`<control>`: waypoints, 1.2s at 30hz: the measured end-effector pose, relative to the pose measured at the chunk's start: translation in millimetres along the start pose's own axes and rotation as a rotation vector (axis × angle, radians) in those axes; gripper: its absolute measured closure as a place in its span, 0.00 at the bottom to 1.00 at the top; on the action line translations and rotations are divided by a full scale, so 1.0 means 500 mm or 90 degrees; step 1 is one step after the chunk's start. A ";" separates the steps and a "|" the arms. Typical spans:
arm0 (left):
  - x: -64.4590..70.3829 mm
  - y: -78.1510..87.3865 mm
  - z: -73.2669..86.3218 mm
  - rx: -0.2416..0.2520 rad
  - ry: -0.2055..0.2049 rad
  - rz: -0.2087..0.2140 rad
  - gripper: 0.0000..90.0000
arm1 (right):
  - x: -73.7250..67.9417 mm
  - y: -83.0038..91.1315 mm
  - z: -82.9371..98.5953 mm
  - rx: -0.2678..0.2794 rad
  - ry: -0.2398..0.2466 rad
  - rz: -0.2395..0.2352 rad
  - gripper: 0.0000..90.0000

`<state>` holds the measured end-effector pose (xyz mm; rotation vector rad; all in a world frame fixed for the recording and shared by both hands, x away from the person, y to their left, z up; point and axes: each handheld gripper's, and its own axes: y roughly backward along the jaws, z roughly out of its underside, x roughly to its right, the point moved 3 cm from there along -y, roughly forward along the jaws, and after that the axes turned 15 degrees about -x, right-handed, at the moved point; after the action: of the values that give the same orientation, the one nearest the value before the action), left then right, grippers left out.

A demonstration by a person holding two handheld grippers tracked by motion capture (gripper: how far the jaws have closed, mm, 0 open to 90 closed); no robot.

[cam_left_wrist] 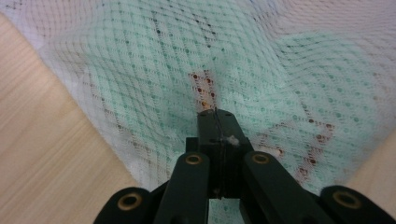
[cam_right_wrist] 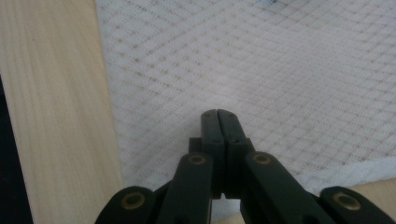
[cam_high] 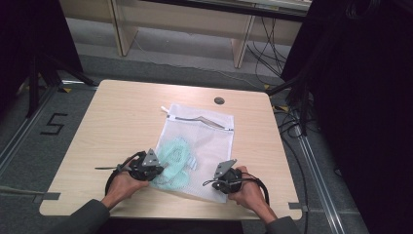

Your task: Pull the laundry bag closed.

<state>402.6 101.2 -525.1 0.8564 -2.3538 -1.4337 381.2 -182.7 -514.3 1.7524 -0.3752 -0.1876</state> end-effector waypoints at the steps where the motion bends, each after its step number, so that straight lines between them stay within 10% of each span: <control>1: 0.000 0.000 0.000 0.000 0.000 0.000 1.00 | 0.000 0.000 0.000 0.000 0.000 0.000 1.00; 36: -0.136 -0.025 -0.015 -0.022 0.018 -0.097 1.00 | -0.080 -0.036 -0.154 0.037 0.080 -0.059 1.00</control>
<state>464.8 132.3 -526.5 1.0592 -2.2791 -1.5041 371.6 -94.5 -518.3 1.8301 -0.2105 -0.1329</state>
